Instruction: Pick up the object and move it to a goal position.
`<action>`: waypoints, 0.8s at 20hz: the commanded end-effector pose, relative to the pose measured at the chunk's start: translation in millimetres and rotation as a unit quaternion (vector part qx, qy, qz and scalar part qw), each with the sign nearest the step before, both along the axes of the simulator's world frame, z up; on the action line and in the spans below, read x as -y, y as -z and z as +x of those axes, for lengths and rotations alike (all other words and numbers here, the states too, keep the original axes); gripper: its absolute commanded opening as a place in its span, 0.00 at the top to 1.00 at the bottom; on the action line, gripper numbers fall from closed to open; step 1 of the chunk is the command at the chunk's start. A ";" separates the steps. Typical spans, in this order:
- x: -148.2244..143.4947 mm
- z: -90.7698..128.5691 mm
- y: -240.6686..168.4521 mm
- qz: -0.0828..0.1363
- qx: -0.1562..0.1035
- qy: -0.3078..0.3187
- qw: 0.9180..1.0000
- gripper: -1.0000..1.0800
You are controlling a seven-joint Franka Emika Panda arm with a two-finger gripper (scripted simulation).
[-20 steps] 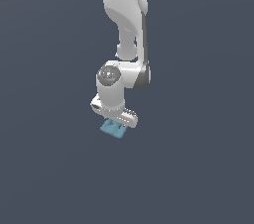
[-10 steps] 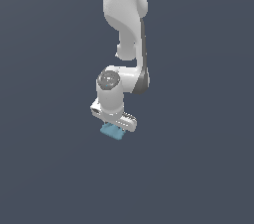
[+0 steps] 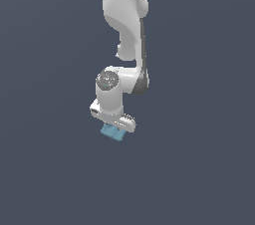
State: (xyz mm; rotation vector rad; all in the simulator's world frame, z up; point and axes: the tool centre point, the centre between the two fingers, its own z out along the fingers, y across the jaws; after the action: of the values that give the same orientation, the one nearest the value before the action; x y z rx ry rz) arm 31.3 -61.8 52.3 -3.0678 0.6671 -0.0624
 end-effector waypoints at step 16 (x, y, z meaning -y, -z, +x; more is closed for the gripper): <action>-32.4 -23.6 -44.4 0.001 -0.003 -0.001 1.000 1.00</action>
State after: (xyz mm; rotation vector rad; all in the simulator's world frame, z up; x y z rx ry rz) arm 11.6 -35.6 88.1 -3.0677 0.6666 -0.0513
